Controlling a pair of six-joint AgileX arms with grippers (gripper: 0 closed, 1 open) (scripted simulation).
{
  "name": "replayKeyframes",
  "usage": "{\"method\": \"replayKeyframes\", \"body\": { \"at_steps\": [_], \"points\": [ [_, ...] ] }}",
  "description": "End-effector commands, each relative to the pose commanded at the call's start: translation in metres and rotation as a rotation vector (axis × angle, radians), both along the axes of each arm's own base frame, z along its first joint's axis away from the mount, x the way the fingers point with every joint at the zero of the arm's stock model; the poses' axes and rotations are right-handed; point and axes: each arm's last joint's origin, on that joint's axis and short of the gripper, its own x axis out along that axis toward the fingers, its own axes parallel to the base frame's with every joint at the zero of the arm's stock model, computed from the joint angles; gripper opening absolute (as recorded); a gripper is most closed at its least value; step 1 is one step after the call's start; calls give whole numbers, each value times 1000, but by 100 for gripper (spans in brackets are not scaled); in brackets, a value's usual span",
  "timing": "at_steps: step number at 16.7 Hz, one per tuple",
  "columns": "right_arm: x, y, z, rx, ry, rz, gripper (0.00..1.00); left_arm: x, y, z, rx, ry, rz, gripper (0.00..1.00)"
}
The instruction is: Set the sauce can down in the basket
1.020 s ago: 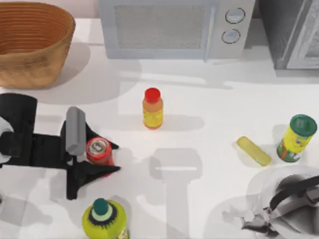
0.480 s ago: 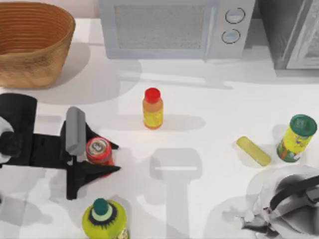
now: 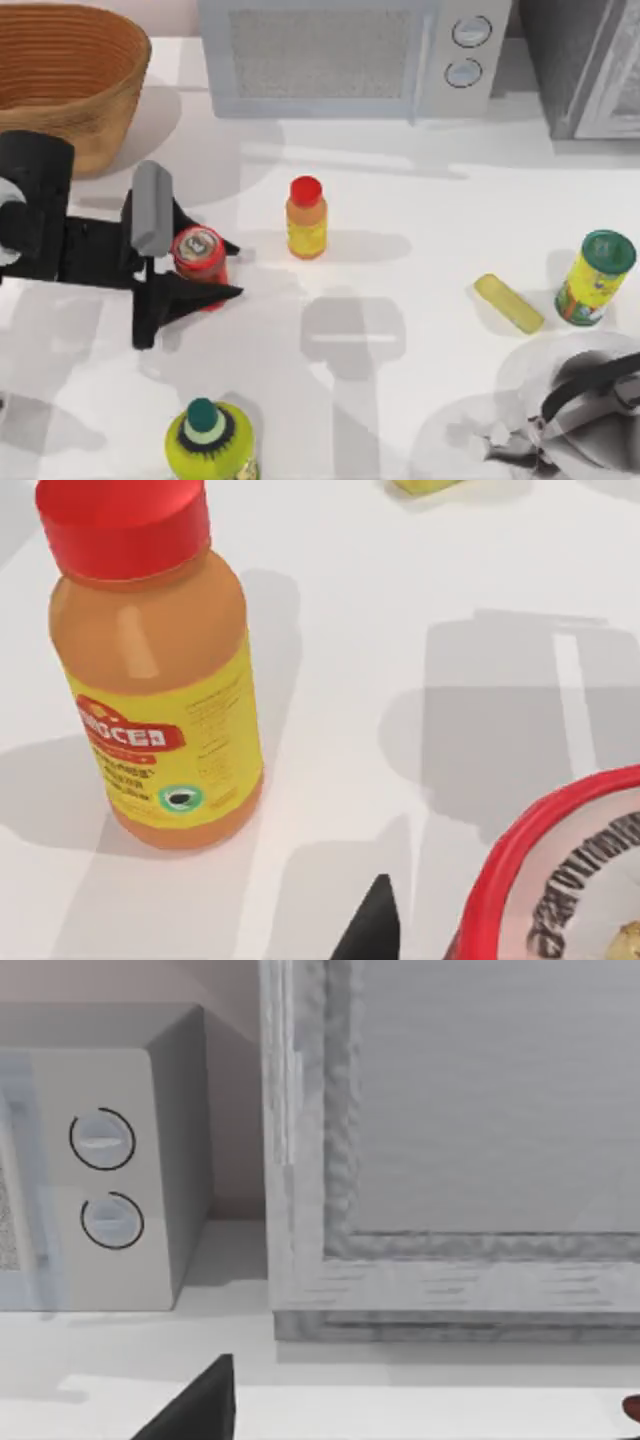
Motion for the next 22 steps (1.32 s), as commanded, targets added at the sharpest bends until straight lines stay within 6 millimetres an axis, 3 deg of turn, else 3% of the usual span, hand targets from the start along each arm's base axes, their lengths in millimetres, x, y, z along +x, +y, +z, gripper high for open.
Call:
{"method": "replayKeyframes", "body": {
  "at_steps": [3,5,9,12,16,22],
  "points": [
    [0,0,0,0,0,0,100,35,13,43,-4,-11,50,0],
    [0,0,0,0,0,0,100,60,33,80,-3,-29,117,0],
    [0,0,0,0,0,0,100,97,98,159,12,-81,320,0],
    [0,0,0,0,0,0,100,107,151,201,23,-89,485,0],
    [0,0,0,0,0,0,100,114,194,216,2,-23,618,0],
    [0,0,0,0,0,0,100,117,199,214,-9,1,634,0]
  ]
}}
